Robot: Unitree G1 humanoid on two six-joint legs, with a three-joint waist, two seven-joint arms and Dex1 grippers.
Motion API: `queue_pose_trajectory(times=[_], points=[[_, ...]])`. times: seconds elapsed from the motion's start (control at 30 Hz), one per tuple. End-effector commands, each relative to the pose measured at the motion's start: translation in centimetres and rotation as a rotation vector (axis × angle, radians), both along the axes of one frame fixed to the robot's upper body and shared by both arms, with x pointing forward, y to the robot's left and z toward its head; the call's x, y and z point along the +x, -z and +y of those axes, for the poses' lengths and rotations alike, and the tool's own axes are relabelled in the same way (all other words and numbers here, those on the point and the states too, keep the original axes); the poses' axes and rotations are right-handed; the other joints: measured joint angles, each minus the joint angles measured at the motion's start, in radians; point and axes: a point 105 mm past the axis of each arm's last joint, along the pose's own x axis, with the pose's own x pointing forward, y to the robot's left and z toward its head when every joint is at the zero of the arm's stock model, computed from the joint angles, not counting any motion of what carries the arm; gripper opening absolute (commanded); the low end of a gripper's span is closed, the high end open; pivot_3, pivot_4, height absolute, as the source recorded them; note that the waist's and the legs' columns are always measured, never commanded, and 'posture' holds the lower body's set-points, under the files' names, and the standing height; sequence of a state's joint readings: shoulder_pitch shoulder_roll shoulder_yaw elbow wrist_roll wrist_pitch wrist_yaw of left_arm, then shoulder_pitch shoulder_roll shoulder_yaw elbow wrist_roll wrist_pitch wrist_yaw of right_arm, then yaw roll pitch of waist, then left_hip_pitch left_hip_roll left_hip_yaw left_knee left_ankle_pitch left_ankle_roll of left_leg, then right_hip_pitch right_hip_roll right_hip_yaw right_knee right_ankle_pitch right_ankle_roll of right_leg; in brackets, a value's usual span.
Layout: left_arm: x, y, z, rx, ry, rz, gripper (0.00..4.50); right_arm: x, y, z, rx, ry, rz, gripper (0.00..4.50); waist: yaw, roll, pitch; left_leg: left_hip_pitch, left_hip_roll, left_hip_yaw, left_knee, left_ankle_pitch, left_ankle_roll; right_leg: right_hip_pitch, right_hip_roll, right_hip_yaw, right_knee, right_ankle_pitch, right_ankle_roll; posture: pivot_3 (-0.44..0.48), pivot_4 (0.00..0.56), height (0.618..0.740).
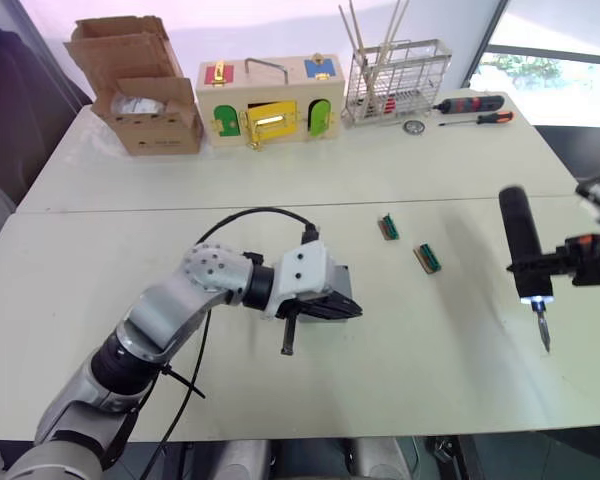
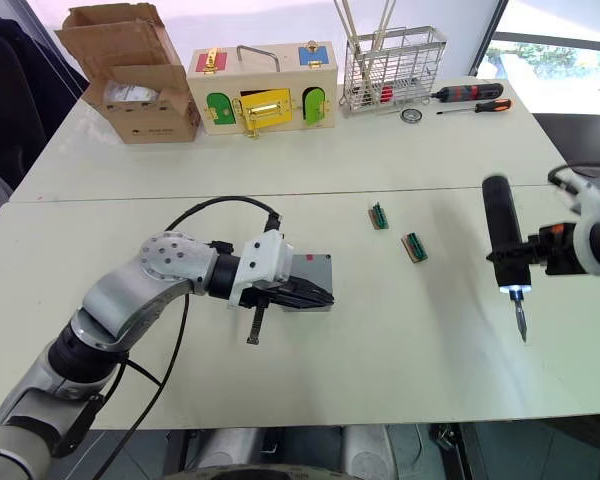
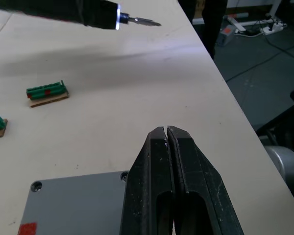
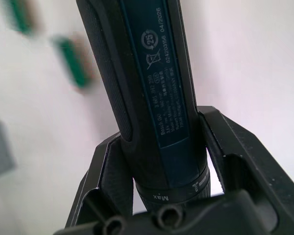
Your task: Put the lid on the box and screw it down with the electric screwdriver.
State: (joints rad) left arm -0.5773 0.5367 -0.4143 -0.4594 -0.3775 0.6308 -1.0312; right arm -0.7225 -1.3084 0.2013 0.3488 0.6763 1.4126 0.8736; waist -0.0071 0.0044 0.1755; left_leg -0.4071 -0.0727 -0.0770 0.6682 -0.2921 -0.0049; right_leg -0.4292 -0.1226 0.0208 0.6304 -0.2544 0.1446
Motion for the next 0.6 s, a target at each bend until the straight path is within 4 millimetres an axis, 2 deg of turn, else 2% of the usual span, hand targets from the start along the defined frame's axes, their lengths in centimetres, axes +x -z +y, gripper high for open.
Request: queue_pose_trajectory(times=[0.03, 0.17, 0.3, 0.43, 0.5, 0.6], points=[[-0.1, -0.1, 0.1, 0.014, -0.010, -0.077, 0.00, 1.6, -1.4, -0.9, -0.025, 0.019, -0.063, 1.84, -0.009, 0.002, 0.002, 0.000, 0.000, 0.000, 0.000, 0.000, 0.000, 0.000, 0.000, 0.000, 0.000, 0.000, 0.000, 0.000, 0.150, 0.730], [0.1, -0.2, 0.5, 0.007, -0.039, -0.088, 0.00, 2.6, -0.6, -1.2, -0.023, 0.045, -0.031, 1.84, -0.006, 0.004, 0.002, 0.000, 0.000, 0.000, -0.001, 0.004, -0.007, -0.002, 0.000, 0.000, 0.000, 0.000, 0.000, 0.000, 0.150, 0.730], [0.3, -1.2, 0.4, -0.042, -0.067, -0.102, 0.00, 3.1, 0.1, -1.2, -0.021, 0.031, -0.006, 1.84, -0.001, 0.003, 0.003, -0.001, 0.000, -0.001, 0.000, 0.004, -0.007, -0.001, 0.001, 0.000, 0.000, 0.000, 0.000, 0.000, 0.150, 0.730], [0.6, -1.1, 0.6, -0.030, -0.082, -0.127, 0.00, 3.6, 1.1, -1.4, -0.061, 0.000, 0.008, 1.84, -0.001, 0.003, 0.003, -0.001, -0.001, -0.001, 0.000, 0.004, -0.008, -0.001, 0.000, 0.000, 0.000, 0.000, 0.000, 0.000, 0.150, 0.730], [1.0, -1.1, 0.9, -0.027, -0.098, -0.121, 0.00, 3.9, 1.3, -1.3, -0.077, -0.008, 0.013, 2.86, -0.003, 0.003, 0.003, -0.001, -0.001, -0.001, 0.000, 0.005, -0.008, -0.001, 0.000, 0.000, 0.001, 0.000, 0.000, 0.000, 0.150, 0.730], [1.6, -1.5, 1.4, -0.038, -0.135, -0.114, 0.00, 4.0, 1.6, -1.5, -0.127, -0.027, 0.014, 3.92, -0.003, 0.003, 0.003, -0.001, -0.001, -0.001, 0.001, 0.005, -0.009, -0.001, 0.000, 0.000, 0.001, 0.000, 0.000, 0.000, 0.150, 0.730]])
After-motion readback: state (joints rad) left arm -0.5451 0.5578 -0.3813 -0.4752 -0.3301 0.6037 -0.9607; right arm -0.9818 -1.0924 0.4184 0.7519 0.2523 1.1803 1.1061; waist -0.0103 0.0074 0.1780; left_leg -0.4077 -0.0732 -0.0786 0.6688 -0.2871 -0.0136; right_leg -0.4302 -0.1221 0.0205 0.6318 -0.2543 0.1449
